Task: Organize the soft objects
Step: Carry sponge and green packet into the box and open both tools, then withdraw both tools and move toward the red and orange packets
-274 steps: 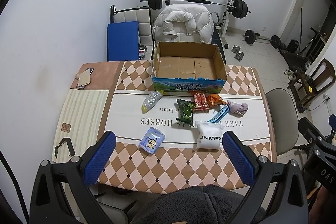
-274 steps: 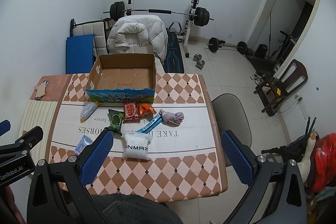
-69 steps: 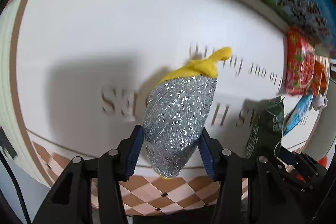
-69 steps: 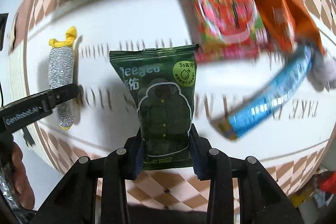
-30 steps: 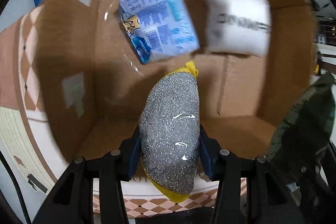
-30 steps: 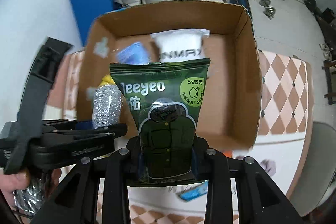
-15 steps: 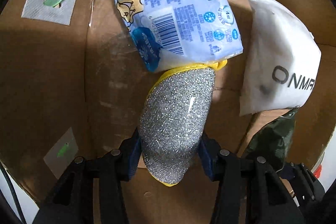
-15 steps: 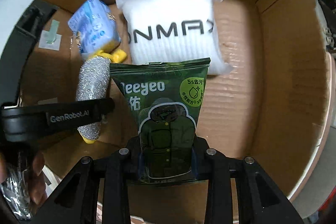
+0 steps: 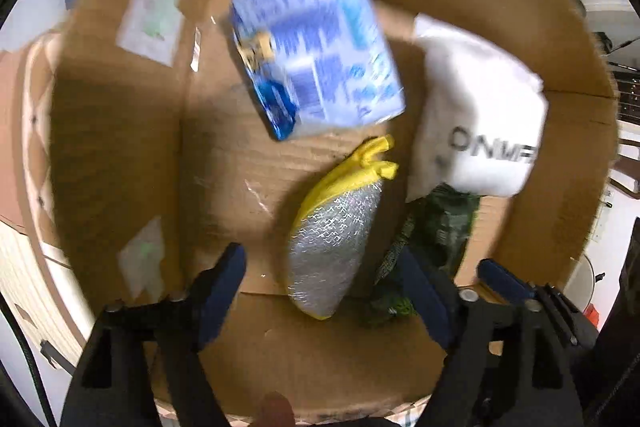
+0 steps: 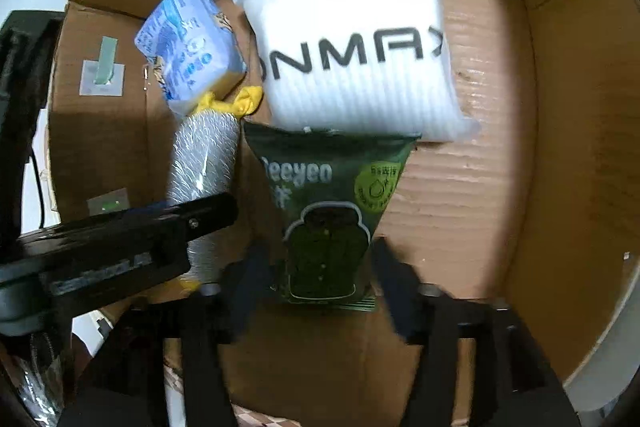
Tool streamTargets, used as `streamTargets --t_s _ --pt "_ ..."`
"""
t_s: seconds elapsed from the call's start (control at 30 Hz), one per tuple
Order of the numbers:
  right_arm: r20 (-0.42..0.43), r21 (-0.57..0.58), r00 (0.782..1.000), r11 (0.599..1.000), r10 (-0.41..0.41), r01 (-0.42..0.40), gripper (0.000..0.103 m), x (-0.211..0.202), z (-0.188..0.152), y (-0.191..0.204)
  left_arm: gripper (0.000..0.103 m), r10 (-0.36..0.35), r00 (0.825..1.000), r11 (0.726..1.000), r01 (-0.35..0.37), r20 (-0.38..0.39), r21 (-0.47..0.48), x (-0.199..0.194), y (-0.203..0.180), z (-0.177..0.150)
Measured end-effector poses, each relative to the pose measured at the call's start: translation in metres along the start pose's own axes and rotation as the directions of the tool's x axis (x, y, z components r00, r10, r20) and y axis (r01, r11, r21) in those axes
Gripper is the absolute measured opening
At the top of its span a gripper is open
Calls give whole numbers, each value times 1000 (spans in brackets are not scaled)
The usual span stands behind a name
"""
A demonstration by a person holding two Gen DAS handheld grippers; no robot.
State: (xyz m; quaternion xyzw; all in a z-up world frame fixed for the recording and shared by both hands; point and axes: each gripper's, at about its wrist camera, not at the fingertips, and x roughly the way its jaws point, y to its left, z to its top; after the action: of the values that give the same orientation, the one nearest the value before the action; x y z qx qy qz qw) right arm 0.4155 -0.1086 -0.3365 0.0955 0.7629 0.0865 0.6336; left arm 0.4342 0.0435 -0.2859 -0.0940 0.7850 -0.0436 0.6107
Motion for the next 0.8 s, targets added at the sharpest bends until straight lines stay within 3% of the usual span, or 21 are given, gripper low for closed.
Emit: streamTargets --t_s 0.13,0.2,0.4,0.6,0.7,0.8 --pt "42 -34 998 999 -37 39 89 -27 -4 -2 96 28 996 999 -31 88 31 -36 -6 -22" --pt "82 -48 995 997 -53 57 102 -46 -9 -3 101 30 989 998 -37 142 46 -56 -11 -38" --pt "232 -70 969 992 -88 107 103 -98 -45 2 101 25 968 994 -52 249 100 -86 -31 -72" --pt "307 -66 949 993 -70 95 103 -129 -103 -14 101 73 926 993 -103 370 62 -81 -42 -126" --pt "327 -44 941 994 -82 102 103 -130 -138 -35 101 78 928 995 -98 365 36 -62 -38 -146" --pt "324 33 942 996 -91 85 103 -119 -166 -72 101 68 951 996 -82 300 32 -25 -39 -159"
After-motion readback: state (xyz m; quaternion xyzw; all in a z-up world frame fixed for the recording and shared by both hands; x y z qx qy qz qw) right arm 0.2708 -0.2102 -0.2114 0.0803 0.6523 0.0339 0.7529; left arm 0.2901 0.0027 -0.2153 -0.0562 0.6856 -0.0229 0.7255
